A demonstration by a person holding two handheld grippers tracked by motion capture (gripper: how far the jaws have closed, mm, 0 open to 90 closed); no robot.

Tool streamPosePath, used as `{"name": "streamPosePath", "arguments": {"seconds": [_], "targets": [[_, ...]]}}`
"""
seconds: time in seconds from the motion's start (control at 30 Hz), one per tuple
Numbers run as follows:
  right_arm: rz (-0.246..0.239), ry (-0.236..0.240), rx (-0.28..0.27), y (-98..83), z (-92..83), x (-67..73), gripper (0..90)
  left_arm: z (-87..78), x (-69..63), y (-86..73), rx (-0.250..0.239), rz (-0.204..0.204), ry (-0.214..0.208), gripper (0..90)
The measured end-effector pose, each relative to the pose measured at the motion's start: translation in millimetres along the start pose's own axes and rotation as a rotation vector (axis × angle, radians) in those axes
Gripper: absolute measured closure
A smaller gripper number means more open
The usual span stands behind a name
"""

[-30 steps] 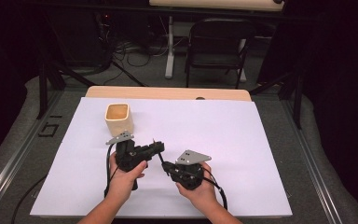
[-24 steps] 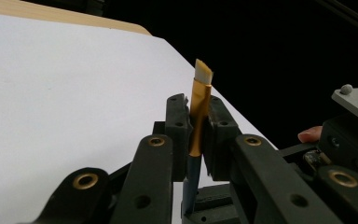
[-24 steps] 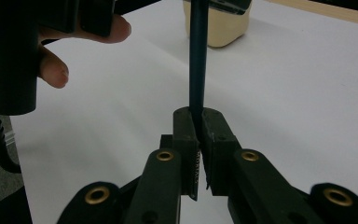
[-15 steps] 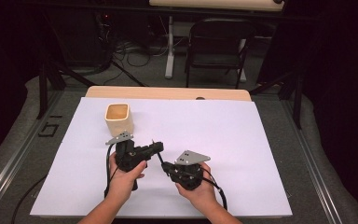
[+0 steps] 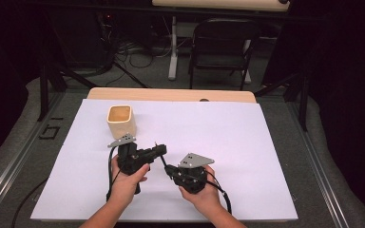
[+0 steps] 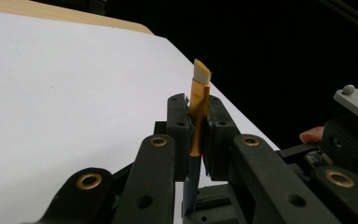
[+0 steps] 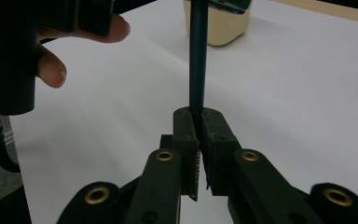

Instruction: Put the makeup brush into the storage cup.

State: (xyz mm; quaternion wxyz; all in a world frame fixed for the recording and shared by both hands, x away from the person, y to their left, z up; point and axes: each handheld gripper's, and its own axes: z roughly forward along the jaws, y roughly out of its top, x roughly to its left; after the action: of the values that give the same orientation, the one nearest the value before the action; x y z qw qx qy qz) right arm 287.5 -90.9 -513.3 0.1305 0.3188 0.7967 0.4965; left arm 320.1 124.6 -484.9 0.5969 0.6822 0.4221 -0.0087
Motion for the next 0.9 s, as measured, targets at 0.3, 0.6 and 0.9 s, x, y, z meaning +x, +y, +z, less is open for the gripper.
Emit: {"name": "streamPosePath", "arguments": {"seconds": [0.3, 0.6, 0.9], "targets": [[-0.001, 0.0, 0.0, 0.0, 0.0, 0.0, 85.0, 0.0, 0.0, 0.0, 0.0, -0.002, 0.001, 83.1], [-0.002, 0.002, -0.004, -0.2, 0.0, 0.1, 84.3, -0.2, -0.3, -0.1, -0.004, -0.004, 0.003, 83.1], [-0.008, 0.004, 0.005, -1.6, 2.0, 0.4, 65.3, -0.5, -0.2, -0.4, -0.005, 0.0, 0.008, 83.2]]}}
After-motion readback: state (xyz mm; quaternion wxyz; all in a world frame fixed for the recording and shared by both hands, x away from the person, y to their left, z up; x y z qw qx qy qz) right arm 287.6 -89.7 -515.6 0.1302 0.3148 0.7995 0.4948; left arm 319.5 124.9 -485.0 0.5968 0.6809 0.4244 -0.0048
